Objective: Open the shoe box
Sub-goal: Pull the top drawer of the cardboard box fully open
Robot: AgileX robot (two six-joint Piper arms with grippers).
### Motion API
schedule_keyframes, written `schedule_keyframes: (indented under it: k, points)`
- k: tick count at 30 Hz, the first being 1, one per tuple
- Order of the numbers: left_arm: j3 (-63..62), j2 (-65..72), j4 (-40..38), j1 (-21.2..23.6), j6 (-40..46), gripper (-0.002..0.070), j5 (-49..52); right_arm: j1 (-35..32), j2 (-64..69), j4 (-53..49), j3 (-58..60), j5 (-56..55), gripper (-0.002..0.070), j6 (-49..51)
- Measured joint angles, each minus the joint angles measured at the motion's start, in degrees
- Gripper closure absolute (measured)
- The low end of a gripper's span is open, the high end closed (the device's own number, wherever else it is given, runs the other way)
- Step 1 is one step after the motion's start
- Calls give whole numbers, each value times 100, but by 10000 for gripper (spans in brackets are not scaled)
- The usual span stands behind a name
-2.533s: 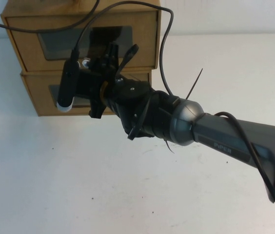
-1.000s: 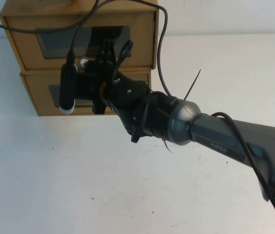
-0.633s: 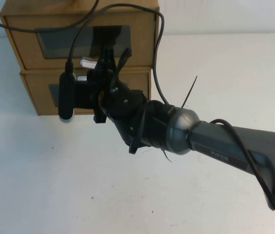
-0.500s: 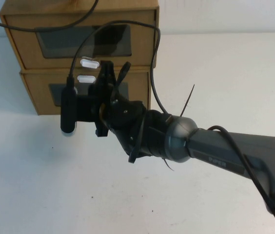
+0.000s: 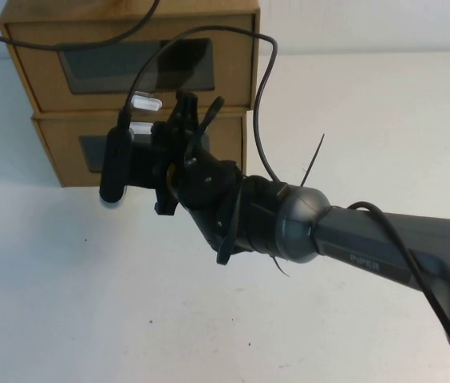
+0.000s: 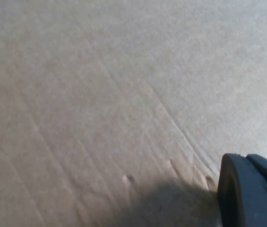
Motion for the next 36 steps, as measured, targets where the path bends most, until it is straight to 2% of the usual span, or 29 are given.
schedule_keyframes:
  k: [4,7,11,20,36]
  points:
    - [0,0,0,0,0,680,0,0,0,0,-134,0,400,76]
    - [0,0,0,0,0,680,0,0,0,0,-375,0,372,198]
    - [0,0,0,0,0,680,0,-10,0,0,-665,0,375,214]
    - [0,0,0,0,0,680,0,-88,41,40,-739,-47,433,214]
    - [0,0,0,0,0,680,0,-88,134,70,-749,-202,442,214]
